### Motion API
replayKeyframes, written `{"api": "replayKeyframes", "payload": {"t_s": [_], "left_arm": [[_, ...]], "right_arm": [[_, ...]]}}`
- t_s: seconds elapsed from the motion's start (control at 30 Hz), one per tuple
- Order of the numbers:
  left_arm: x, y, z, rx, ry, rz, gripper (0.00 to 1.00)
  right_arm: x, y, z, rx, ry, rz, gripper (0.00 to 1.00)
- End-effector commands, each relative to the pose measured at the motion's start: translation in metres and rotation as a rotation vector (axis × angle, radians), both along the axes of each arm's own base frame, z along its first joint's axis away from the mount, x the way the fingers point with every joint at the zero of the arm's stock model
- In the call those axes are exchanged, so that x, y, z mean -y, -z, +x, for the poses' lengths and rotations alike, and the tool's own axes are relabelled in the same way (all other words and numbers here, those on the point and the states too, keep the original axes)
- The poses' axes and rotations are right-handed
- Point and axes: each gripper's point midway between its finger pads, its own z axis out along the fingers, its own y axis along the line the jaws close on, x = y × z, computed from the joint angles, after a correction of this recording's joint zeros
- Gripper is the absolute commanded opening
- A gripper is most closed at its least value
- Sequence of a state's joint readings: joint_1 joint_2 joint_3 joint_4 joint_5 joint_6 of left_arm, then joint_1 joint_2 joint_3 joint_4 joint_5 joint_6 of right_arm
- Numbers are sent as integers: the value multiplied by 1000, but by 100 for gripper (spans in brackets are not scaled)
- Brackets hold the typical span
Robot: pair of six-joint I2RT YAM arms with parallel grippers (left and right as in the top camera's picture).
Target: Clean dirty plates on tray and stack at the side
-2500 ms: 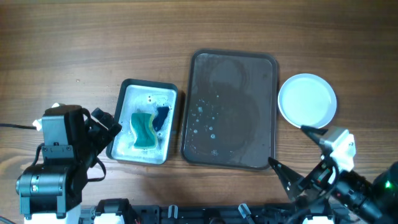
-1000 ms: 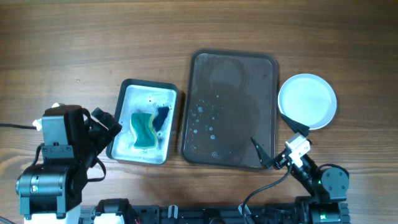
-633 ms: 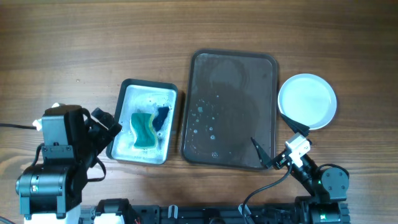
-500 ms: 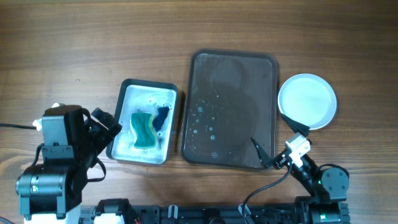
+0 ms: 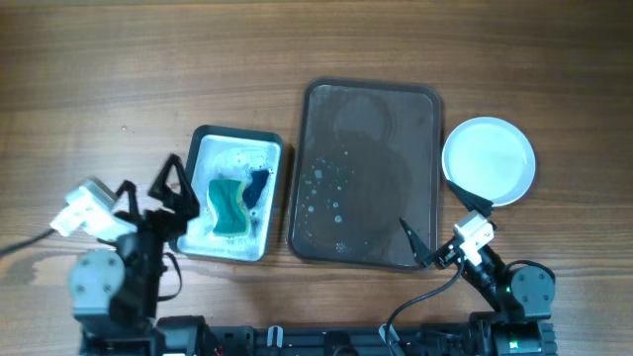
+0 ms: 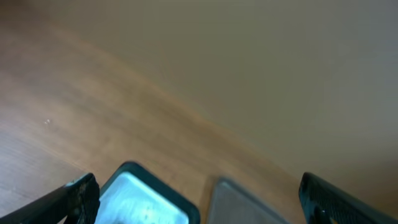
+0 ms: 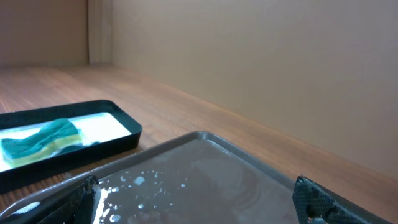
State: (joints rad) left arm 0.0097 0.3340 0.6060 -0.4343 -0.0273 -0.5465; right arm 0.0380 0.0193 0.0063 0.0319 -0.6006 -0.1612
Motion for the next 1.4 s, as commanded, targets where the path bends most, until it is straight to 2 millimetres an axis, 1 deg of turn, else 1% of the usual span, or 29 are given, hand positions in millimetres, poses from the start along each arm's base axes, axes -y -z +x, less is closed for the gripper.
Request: {"api": "replayKeyframes", "payload": {"t_s": [0.0,0.07,0.17,0.33,0.4,0.47,0.57,0.6,0.83,1.37], "left_arm": [[14,35,-6,62,76,40,100],[17,48,-8,94,87,37,100],[17,61,-7,140,85,9,100],[18,67,1,178,85,10,100],[18,75,3,165,85,10,100],[17,91,6,133,82,10,100],[17,121,10,79,82,11,100],[19,127,12,78,87,10,100],[22,126,13,92,104,9,100],[22,126,13,91,104,9,100]], "right_arm": [[-1,-2,-1,10,-2,3,100],[-1,-2,-1,10,-2,3,100],[-1,-2,-1,10,-2,4,99],[-1,-2,-1,10,-2,4,100],[-1,-2,-1,10,-2,4,100],[-1,-2,-1,10,-2,4,100],[-1,-2,-1,10,-2,4,100],[-1,-2,-1,10,-2,3,100],[-1,-2,-1,10,-2,3,100],[-1,-2,-1,10,-2,4,100]]}}
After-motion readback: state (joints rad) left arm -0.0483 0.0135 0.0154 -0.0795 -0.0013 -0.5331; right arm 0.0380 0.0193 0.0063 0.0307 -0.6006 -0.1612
